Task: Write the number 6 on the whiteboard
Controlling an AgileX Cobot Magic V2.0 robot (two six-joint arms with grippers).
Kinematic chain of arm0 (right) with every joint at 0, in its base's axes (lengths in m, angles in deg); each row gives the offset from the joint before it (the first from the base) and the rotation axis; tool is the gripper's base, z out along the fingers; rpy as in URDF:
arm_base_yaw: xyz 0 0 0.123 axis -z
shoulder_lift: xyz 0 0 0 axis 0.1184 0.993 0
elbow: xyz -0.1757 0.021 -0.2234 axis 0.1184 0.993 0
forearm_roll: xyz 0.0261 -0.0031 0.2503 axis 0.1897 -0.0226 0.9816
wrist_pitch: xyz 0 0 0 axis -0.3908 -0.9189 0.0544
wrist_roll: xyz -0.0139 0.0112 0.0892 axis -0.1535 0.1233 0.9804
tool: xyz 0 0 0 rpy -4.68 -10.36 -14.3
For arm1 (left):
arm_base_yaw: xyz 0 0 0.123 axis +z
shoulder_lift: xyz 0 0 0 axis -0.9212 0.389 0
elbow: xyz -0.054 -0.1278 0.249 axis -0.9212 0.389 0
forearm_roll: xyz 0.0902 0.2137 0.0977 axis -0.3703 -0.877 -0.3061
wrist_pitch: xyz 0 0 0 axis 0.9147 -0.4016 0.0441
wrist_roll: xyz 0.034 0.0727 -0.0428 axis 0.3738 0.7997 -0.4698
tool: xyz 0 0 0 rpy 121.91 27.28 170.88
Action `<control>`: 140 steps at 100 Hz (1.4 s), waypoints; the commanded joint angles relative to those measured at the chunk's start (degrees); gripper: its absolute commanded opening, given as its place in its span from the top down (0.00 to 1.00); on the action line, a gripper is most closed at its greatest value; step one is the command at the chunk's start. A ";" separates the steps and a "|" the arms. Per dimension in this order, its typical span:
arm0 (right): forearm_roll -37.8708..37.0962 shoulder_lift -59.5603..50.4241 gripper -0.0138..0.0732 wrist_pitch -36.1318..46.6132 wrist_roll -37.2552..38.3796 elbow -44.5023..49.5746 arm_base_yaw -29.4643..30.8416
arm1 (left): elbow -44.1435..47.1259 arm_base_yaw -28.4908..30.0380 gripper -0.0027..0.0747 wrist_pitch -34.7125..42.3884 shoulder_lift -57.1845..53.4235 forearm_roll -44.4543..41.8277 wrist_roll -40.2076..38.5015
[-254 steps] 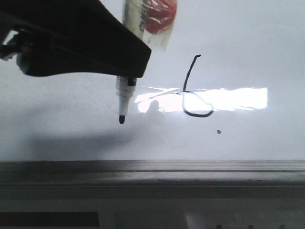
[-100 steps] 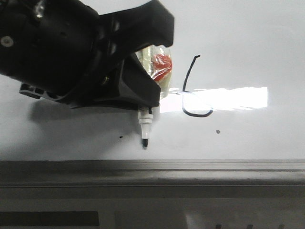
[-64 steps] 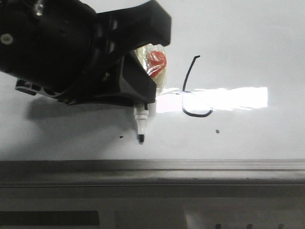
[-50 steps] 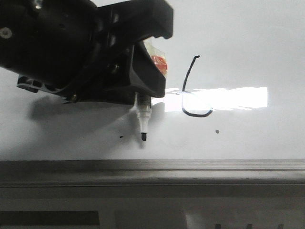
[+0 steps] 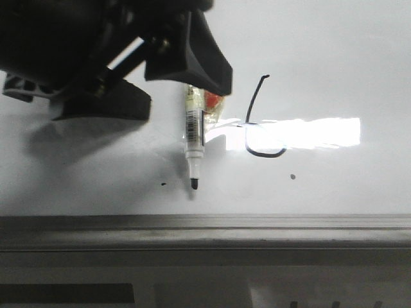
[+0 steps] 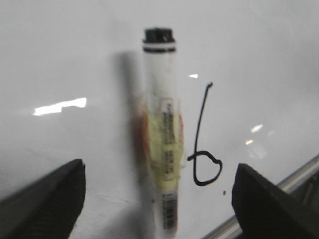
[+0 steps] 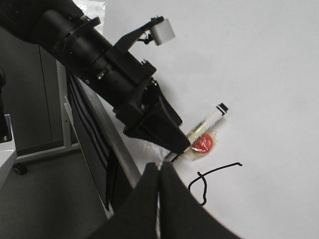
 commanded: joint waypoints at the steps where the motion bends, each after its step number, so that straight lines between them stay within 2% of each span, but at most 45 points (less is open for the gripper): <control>1: -0.41 0.09 0.92 3.93 -0.15 -1.89 0.41 | -0.43 0.79 0.18 5.92 -3.58 1.07 -0.05; 15: -1.28 -1.88 0.92 3.23 -0.15 -1.89 0.41 | -0.43 0.79 0.19 0.98 -12.22 0.05 3.11; 22: -2.76 -4.06 0.92 1.39 -0.15 -1.89 0.41 | -0.17 0.79 0.25 -1.13 -17.32 -1.46 7.26; 27: -4.14 -6.16 0.92 -1.29 -0.15 -1.75 0.41 | 0.83 0.79 0.34 -2.01 -21.27 -3.15 10.07; 34: -6.76 -10.12 0.91 -6.88 -0.15 -1.11 0.41 | 3.26 0.79 0.53 -1.86 -27.38 -5.00 11.46; 42: -9.68 -16.14 0.91 -12.28 0.76 0.36 0.41 | 7.61 0.79 0.79 -1.62 -34.54 -6.59 12.24; 49: -13.08 -21.66 0.91 -14.85 4.65 1.51 0.41 | 11.89 0.79 1.00 -1.62 -40.83 -6.72 12.24; 59: -17.87 -28.45 0.91 -15.45 7.30 2.65 0.41 | 17.34 0.79 0.99 -1.62 -48.17 -6.72 12.36; 65: -19.28 -27.79 0.91 -17.55 7.30 2.27 0.41 | 20.07 0.79 0.99 -1.30 -51.84 -6.61 12.36; 83: -18.39 -25.19 0.91 -16.25 7.30 2.80 0.42 | 23.88 0.90 0.99 -2.09 -57.45 -5.87 12.36; 140: -18.39 -25.19 0.91 -16.86 7.30 2.80 0.42 | 24.79 0.90 0.99 -2.09 -58.03 -5.87 12.36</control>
